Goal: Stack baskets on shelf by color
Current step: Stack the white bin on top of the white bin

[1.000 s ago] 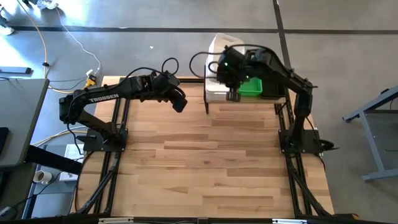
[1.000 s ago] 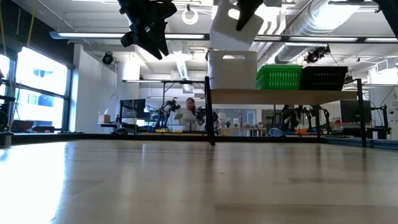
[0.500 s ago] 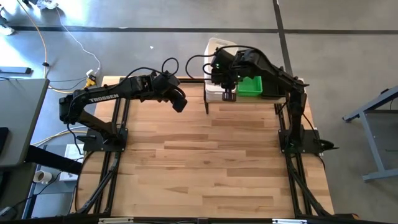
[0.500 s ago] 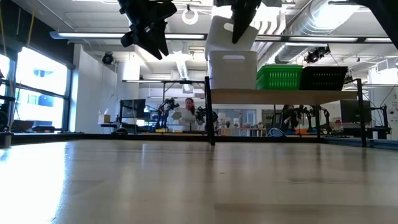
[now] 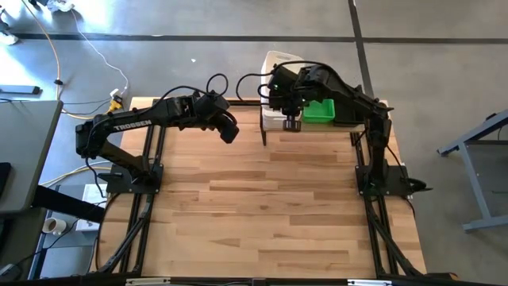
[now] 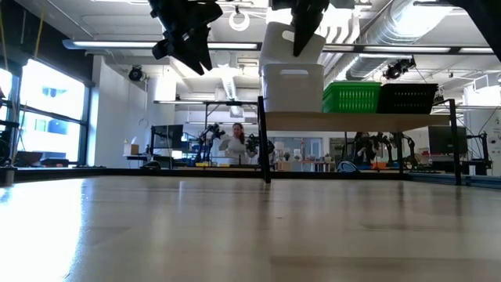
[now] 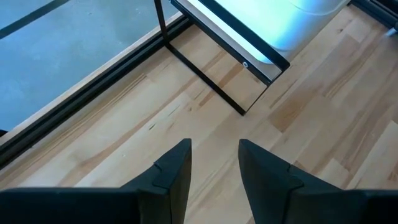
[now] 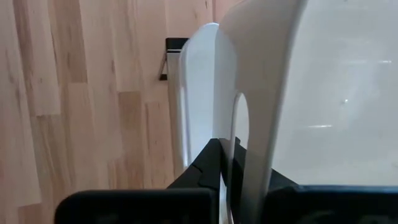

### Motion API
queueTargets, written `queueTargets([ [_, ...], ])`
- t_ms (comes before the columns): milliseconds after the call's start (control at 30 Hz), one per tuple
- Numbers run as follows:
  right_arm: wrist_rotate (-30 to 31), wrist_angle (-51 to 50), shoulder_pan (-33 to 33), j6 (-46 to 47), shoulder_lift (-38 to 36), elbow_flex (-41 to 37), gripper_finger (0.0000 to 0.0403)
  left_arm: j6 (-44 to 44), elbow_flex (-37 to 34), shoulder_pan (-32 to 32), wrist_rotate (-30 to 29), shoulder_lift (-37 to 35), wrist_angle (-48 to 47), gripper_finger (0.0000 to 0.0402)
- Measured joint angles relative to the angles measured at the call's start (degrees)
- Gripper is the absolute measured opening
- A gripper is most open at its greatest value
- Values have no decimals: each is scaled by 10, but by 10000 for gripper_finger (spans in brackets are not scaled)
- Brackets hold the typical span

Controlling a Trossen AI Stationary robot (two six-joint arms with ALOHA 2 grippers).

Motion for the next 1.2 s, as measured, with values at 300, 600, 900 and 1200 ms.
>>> queueTargets([
  [300, -21, 0, 4, 23, -2, 0, 0, 5, 0, 0, 1, 0, -3, 122],
  [600, -8, 0, 7, 26, -2, 0, 0, 6, 0, 0, 1, 0, -9, 122],
  [900, -17, 0, 7, 25, -9, 0, 0, 4, 0, 0, 1, 0, -32, 122],
  [1200, -28, 0, 2, 28, -15, 0, 0, 0, 0, 0, 1, 0, -34, 122],
])
